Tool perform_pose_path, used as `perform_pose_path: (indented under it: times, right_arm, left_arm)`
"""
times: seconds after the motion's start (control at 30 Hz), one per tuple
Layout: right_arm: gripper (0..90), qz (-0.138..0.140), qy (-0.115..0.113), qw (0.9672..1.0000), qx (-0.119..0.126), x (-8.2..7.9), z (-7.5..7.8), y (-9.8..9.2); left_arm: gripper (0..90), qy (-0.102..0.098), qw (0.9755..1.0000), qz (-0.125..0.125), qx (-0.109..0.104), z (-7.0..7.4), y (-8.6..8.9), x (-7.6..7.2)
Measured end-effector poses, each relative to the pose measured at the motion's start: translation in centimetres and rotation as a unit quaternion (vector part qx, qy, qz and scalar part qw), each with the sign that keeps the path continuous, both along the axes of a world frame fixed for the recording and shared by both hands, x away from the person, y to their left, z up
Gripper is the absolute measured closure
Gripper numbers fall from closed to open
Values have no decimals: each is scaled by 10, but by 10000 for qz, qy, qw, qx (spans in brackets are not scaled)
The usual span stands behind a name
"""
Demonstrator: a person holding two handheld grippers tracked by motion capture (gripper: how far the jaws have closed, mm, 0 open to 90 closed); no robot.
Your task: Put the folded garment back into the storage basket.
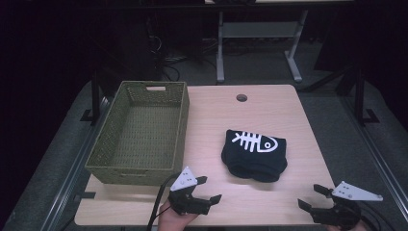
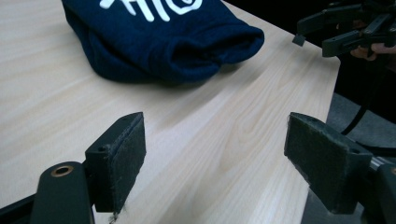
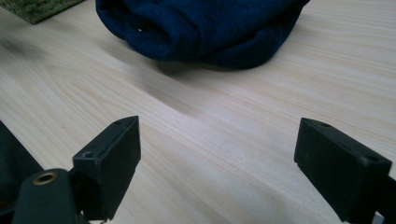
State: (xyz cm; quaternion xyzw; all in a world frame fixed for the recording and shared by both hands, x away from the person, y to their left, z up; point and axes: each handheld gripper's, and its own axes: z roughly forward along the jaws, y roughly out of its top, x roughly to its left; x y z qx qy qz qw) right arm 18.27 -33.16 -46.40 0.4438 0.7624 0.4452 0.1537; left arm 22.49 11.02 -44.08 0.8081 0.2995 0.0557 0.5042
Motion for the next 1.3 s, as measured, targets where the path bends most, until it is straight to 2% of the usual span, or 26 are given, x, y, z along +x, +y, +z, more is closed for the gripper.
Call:
perform_pose_path:
  times: [0.07,0.17,0.3,0.53,0.67,0.83,0.97,1.1,1.17,1.27,1.3]
  right_arm:
    - [141,18,-8,10000,-3,1,1,1]
    - [141,-12,48,9999,-135,5,3,4]
    - [142,102,107,9999,-69,11,8,8]
    - [141,236,-1,9997,-41,27,22,14]
    - [142,313,-34,9995,-46,37,30,16]
    - [142,384,-8,9992,-104,50,39,19]
    - [142,433,11,9991,-1,59,45,22]
    - [142,482,52,9988,1,71,51,27]
    - [143,496,100,9987,7,78,52,28]
    - [144,483,107,9988,12,83,53,29]
    - [145,483,196,9986,-3,90,53,29]
  left_arm:
    - [204,-30,10000,-22,23,3,-5,3]
    - [202,-58,10000,-8,1,5,-9,8]
    - [196,93,9999,-11,-123,10,-17,23]
    - [191,73,9999,-15,-97,18,-32,40]
    - [186,49,9999,43,-84,20,-39,47]
    - [186,117,9998,114,-152,22,-46,56]
    - [186,85,9997,161,-172,26,-51,64]
    - [187,81,9996,242,-141,28,-56,73]
    - [188,135,9993,288,-180,28,-59,78]
    - [189,154,9992,344,-150,28,-62,83]
    - [189,167,9991,392,-57,27,-64,89]
